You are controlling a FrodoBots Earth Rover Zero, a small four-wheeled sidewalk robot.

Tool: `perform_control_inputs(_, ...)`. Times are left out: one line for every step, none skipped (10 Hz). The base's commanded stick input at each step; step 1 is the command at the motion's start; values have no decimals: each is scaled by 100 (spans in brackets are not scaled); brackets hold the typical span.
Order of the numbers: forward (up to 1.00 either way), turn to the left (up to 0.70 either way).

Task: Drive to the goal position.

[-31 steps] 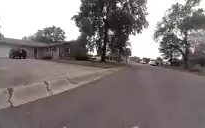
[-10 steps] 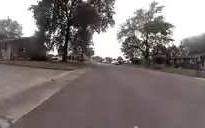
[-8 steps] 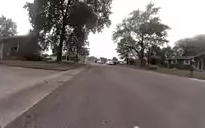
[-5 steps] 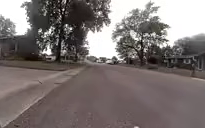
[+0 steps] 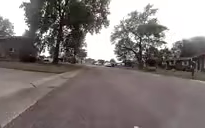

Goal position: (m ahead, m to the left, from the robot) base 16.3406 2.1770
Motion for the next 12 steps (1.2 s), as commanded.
perform_control_inputs(70,0)
perform_control_inputs(70,0)
perform_control_inputs(70,0)
perform_control_inputs(70,0)
perform_control_inputs(70,0)
perform_control_inputs(70,-26)
perform_control_inputs(70,-35)
perform_control_inputs(70,-35)
perform_control_inputs(70,-35)
perform_control_inputs(70,-21)
perform_control_inputs(70,0)
perform_control_inputs(70,0)
